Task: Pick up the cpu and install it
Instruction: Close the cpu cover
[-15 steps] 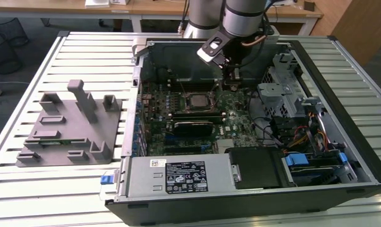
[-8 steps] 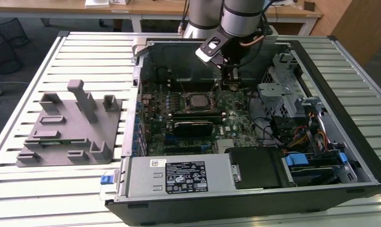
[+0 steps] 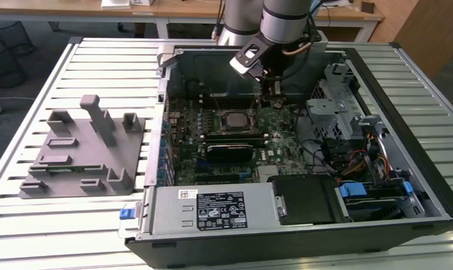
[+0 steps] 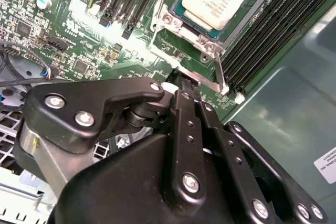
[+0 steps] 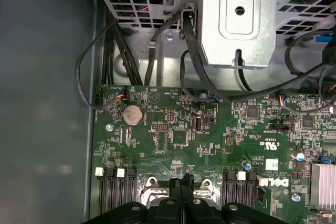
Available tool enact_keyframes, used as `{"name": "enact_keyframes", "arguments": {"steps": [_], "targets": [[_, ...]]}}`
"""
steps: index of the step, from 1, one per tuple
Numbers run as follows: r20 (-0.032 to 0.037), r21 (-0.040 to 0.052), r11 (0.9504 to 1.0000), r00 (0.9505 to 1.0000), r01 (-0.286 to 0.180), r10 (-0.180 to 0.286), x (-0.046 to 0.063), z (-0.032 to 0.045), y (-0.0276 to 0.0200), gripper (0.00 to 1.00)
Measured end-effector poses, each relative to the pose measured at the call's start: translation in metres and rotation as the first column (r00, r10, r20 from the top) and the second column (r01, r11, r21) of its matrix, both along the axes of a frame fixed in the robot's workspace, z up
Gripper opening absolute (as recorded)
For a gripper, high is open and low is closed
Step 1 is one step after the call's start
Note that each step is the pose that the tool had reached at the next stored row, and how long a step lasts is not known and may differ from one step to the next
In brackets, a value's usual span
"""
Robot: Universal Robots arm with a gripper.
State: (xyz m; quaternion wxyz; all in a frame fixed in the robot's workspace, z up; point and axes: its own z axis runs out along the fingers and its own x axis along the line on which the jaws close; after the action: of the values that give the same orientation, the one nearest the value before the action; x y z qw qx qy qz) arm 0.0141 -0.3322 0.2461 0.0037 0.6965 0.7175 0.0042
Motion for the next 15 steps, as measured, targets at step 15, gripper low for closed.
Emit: {"name": "enact_keyframes", "arguments": {"steps": [15], "targets": [[0.0000, 0.0000, 1.0000, 1.0000, 0.000, 0.000, -0.011, -0.0006, 0.0000, 0.11]]}}
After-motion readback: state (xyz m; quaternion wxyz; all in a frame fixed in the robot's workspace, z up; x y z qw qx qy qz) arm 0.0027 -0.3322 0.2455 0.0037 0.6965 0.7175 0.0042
